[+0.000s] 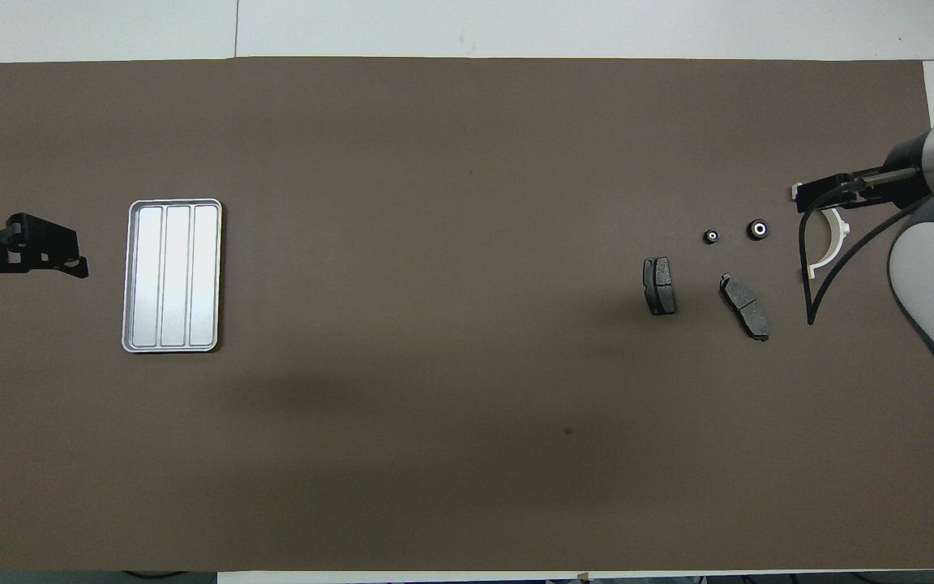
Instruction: Place bearing gear from tray to pile
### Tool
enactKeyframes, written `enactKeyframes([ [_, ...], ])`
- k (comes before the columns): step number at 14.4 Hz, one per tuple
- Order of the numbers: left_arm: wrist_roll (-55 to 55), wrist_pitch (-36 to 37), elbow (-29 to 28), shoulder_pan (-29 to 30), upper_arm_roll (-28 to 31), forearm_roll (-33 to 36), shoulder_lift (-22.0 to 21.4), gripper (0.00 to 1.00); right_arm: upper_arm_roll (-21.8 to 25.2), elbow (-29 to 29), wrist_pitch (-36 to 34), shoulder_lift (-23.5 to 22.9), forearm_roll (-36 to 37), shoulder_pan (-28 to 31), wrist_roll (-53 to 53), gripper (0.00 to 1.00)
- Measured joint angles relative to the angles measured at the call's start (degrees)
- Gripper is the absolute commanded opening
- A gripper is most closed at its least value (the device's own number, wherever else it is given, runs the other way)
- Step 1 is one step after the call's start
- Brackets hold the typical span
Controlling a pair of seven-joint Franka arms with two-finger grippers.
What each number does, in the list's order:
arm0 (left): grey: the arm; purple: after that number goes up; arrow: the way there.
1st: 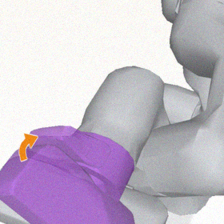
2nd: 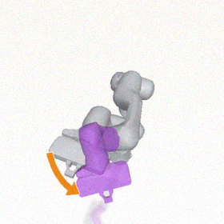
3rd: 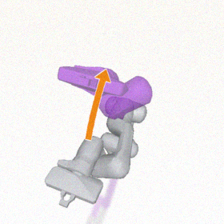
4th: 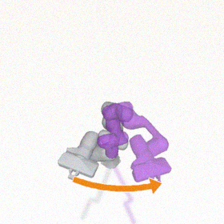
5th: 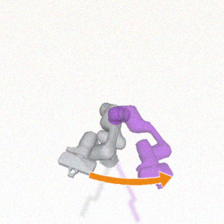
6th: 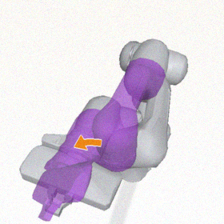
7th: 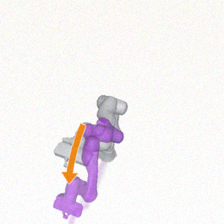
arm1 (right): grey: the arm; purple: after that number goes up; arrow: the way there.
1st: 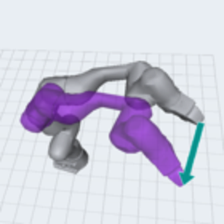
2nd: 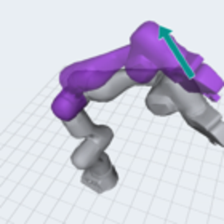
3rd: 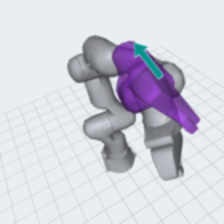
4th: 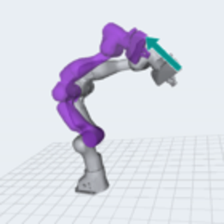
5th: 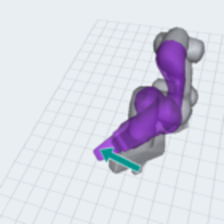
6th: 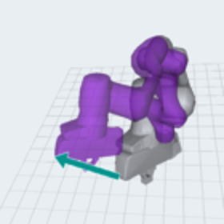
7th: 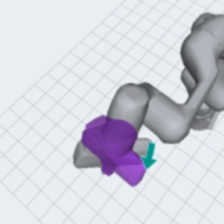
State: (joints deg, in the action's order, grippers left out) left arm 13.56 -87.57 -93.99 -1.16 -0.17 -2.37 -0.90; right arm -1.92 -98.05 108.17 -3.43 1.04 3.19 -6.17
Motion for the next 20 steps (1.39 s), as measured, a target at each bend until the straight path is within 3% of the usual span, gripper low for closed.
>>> enactKeyframes([
  [7, 0.0, 0.0, 0.0, 0.0, 0.0, 0.0, 0.0, 1.0, -0.7, 5.0, -11.3, 2.2, 0.6, -0.4, 0.0, 1.0],
  [20, 0.0, 0.0, 0.0, 0.0, 0.0, 0.0, 0.0, 1.0, 2.3, 6.0, -18.7, 3.8, 0.6, -1.4, 2.1, 1.0],
])
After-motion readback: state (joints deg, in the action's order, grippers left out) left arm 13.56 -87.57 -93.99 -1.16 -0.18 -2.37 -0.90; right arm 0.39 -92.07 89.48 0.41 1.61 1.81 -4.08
